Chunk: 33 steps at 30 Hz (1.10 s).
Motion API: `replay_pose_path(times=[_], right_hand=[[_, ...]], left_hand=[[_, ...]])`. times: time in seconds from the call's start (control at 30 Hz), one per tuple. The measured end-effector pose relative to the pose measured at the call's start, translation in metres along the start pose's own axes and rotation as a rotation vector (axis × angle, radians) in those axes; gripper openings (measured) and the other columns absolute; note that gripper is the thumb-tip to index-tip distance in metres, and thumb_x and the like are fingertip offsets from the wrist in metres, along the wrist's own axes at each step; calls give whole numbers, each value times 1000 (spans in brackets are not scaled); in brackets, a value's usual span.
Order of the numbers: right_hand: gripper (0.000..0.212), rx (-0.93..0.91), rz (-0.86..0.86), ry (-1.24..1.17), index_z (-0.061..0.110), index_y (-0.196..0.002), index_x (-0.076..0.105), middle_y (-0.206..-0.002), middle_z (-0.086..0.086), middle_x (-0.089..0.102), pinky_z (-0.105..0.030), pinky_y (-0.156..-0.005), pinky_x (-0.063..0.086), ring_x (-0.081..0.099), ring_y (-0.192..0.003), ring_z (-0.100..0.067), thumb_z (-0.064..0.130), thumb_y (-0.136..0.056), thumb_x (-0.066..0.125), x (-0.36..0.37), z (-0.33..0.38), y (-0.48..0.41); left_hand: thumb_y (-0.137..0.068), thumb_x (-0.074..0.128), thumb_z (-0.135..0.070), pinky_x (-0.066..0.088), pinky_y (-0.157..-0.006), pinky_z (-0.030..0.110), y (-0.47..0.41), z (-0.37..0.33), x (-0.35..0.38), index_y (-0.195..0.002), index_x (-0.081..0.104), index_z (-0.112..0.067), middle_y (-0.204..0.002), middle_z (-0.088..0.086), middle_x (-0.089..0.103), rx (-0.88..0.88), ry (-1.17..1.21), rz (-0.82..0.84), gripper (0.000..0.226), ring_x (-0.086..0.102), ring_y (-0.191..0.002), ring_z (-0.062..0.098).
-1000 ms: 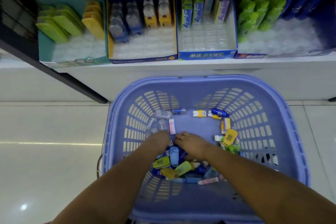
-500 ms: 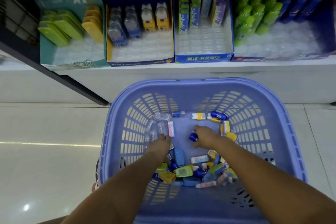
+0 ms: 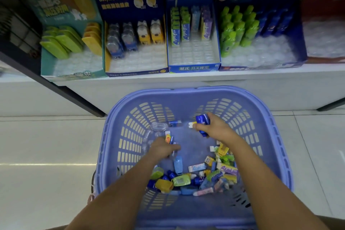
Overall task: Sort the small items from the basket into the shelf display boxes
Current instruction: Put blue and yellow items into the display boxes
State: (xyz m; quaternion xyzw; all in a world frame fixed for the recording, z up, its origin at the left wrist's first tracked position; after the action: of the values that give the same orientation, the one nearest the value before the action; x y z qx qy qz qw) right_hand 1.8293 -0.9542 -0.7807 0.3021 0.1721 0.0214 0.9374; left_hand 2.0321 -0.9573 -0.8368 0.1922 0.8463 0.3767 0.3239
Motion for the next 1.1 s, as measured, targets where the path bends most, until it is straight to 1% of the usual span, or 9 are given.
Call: replay_pose_path(times=[0.1, 0.2, 0.3, 0.5, 0.6, 0.67, 0.77, 0.97, 1.1], right_hand=[[37, -130, -104, -77, 7, -94, 53, -75, -4, 57, -26, -57, 44, 54, -63, -13, 32, -78, 75, -6, 28, 15], [29, -263, -193, -61, 14, -93, 58, -80, 2, 63, -17, -59, 46, 59, -71, -10, 38, -81, 71, -3, 58, 30], [23, -279, -248, 39, 12, -98, 60, -91, -3, 66, -27, -71, 48, 61, -83, -16, 34, -93, 55, -1, 84, 43], [31, -345, -197, -240, -4, -107, 61, -89, -11, 69, -20, -65, 54, 66, -66, -10, 24, -95, 53, -20, 119, 66], [27, -428, -252, -99, 11, -105, 66, -65, 0, 58, -22, -62, 48, 56, -57, -7, 32, -92, 56, -25, 140, 68], [21, -471, -251, -85, 19, -102, 63, -65, 1, 56, -27, -62, 44, 52, -58, -10, 35, -90, 59, -24, 159, 66], [20, -563, -317, -137, 21, -89, 54, -71, 0, 61, -17, -52, 44, 54, -50, -4, 30, -82, 71, -20, 195, 60], [22, -684, -356, 264, 16, -111, 62, -77, 10, 55, -20, -63, 47, 58, -68, -8, 15, -89, 62, -4, 257, 22], [27, -728, -352, 409, 14, -100, 62, -79, 8, 55, -18, -64, 43, 52, -70, -5, 13, -76, 75, 26, 282, -6]], left_hand=[[-84, 66, -20, 57, -67, 34, 19, -39, 1, -91, 68, -11, -89, 6, 72, 21, 889, 295, 12, 67, -91, 23], [-82, 60, -30, 55, -83, 50, 45, -78, -2, -97, 70, -10, -104, 12, 71, 232, 1319, 502, 27, 68, -100, 27], [-78, 59, -35, 50, -87, 57, 70, -101, -5, -95, 65, -11, -110, 19, 67, 296, 1598, 588, 30, 67, -100, 33], [-74, 65, -31, 49, -83, 66, 99, -105, -34, -97, 60, -9, -107, 22, 66, 321, 1869, 592, 33, 63, -106, 38], [-71, 68, -30, 50, -84, 62, 111, -107, -55, -89, 62, -11, -118, 16, 60, 369, 1943, 582, 28, 59, -111, 35], [-70, 69, -32, 52, -80, 62, 116, -109, -68, -89, 63, -11, -117, 14, 60, 405, 1978, 562, 29, 63, -105, 36], [-71, 68, -35, 52, -75, 63, 122, -112, -86, -90, 66, -9, -107, 19, 64, 445, 2011, 540, 32, 66, -99, 38], [-70, 65, -38, 49, -79, 66, 121, -108, -115, -99, 60, -16, -109, 15, 66, 567, 2091, 591, 36, 63, -109, 32], [-66, 66, -41, 51, -82, 58, 116, -100, -133, -90, 64, -19, -107, 10, 66, 592, 2008, 464, 32, 67, -101, 26]])
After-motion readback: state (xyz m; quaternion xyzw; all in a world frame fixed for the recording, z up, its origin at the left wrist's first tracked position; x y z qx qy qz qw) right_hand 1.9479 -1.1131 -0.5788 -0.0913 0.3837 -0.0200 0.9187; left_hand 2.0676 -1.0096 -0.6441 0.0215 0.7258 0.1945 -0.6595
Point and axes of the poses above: each hand's wrist, its own y-axis away from the middle knuckle, its own x-axis out of the palm, z = x × y, the point moved 2 cm from there along -y, towards the middle knuckle
